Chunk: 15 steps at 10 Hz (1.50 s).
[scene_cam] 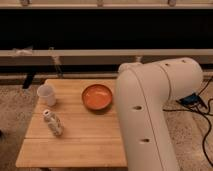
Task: Drag the pepper across the table
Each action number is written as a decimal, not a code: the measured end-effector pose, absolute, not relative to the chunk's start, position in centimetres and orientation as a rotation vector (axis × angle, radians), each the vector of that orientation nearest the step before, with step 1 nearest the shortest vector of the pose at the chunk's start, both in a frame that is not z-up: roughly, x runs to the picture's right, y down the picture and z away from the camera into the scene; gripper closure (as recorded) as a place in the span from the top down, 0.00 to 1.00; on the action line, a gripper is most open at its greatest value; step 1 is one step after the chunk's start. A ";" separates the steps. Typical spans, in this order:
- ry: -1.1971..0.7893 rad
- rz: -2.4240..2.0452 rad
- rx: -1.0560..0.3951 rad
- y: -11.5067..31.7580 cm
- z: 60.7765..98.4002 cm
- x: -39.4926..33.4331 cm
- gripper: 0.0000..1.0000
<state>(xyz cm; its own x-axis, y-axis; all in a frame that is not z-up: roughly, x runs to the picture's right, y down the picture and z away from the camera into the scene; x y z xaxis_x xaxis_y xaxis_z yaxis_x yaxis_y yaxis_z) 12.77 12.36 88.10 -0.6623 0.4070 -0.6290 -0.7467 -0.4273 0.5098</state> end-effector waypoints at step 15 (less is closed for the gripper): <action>0.989 2.013 -0.614 13.2 89.4 11.1 0.02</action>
